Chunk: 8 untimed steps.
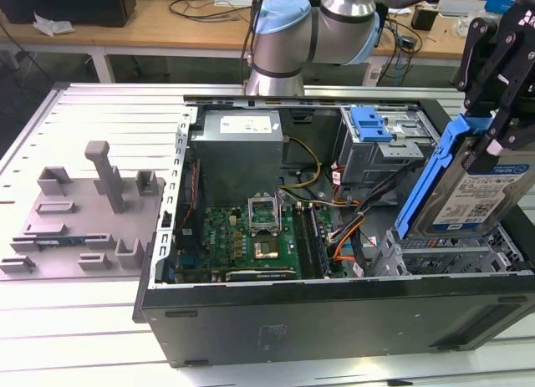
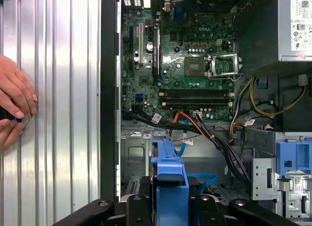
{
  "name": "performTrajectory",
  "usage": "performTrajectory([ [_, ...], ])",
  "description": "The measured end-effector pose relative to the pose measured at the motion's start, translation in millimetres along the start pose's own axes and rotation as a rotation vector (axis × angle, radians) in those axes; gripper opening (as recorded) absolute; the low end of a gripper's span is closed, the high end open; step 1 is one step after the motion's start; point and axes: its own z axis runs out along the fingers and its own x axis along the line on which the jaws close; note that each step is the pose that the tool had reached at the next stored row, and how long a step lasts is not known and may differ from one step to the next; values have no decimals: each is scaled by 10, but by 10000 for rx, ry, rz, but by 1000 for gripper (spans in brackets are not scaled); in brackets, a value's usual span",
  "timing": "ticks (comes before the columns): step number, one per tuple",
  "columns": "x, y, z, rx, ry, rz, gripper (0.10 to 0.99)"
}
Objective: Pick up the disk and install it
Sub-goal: 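Insert the disk into the insertion slot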
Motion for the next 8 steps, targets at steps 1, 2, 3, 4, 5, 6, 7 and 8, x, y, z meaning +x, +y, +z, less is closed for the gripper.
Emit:
performTrajectory([
  [1,0,0,11,0,0,1,365],
  [2,0,-1,18,0,0,2,365],
  [3,0,-1,25,0,0,2,365],
  [4,0,-1,32,0,-1,3,365],
  [5,0,-1,39,0,0,4,365],
  [6,0,-2,50,0,-1,5,365],
  [7,3,-2,60,0,-2,8,365],
  [8,6,-2,66,0,-1,12,365],
])
